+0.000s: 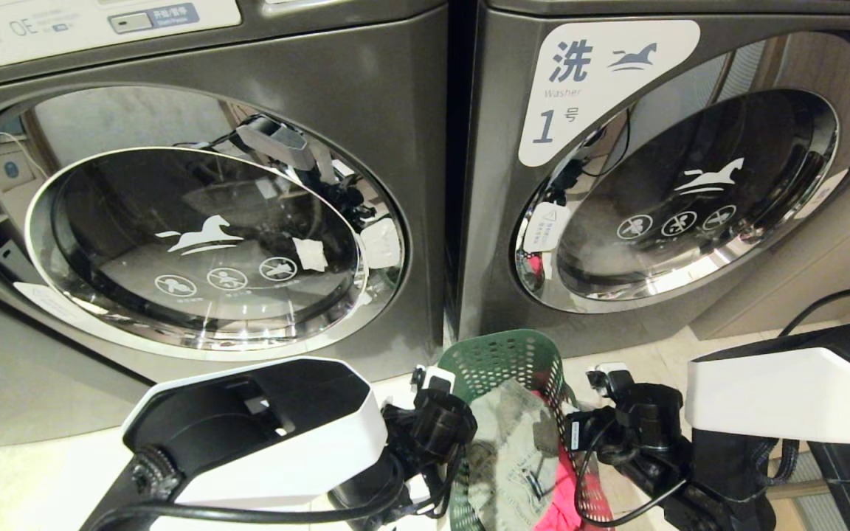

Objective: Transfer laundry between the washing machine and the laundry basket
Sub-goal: Pick up the clothes basket and put it beside the washing machine, then open the lid of the washing machine

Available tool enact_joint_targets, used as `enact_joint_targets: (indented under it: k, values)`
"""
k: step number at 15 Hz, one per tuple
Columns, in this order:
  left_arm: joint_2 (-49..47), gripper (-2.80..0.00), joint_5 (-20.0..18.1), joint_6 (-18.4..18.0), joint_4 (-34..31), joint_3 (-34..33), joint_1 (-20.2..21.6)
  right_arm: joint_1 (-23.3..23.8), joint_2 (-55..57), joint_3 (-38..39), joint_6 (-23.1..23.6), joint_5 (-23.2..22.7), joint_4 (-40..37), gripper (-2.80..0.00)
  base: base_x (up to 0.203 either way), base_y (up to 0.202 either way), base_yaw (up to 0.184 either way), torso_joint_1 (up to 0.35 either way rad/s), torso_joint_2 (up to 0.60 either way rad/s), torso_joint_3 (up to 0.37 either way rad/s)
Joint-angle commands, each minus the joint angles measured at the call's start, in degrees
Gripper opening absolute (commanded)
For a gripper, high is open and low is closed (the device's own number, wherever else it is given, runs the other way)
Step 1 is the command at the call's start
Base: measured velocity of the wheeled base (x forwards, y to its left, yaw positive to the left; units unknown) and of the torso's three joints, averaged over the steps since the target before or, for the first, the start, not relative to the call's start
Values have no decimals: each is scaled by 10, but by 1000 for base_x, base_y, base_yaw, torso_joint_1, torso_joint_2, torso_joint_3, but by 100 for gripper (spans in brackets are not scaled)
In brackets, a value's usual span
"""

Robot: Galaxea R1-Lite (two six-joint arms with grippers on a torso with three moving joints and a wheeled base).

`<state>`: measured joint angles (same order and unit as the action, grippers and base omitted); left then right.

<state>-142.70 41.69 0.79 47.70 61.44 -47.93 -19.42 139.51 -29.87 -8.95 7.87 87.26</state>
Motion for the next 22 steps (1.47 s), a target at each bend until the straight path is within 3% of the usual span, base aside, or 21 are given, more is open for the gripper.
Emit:
enact_joint_targets:
  k: [1, 5, 8, 11, 14, 17, 20, 21, 22]
  values:
    - [3, 0, 2, 0, 4, 0, -1, 0, 5, 1, -1, 0, 4, 0, 0, 0, 0, 0, 0, 0]
    - [15, 0, 1, 1, 4, -1, -1, 1, -3, 11, 1, 1, 4, 0, 0, 0, 0, 0, 0, 0]
    - [33, 0, -4, 4, 4, -1, -3, 5, -24, 45, 50, 3, 4, 0, 0, 0, 0, 0, 0, 0]
    - [58, 0, -10, 4, 4, -8, -8, 5, -62, 66, 63, 10, 4, 0, 0, 0, 0, 0, 0, 0]
    - [100, 0, -10, 6, 5, -44, -9, 6, -123, 101, 75, 12, 4, 0, 0, 0, 0, 0, 0, 0]
    - [166, 0, -10, 9, 16, -85, -5, 6, -179, 110, 102, 58, 4, 0, 0, 0, 0, 0, 0, 0]
    - [211, 0, -10, 9, 19, -131, 3, 7, -210, 132, 136, 67, 4, 0, 0, 0, 0, 0, 0, 0]
    - [244, -280, -10, 10, 20, -155, 11, 7, -231, 150, 148, 69, 4, 0, 0, 0, 0, 0, 0, 0]
    - [274, -280, -10, 11, 21, -179, 22, 8, -240, 168, 153, 72, 4, 0, 0, 0, 0, 0, 0, 0]
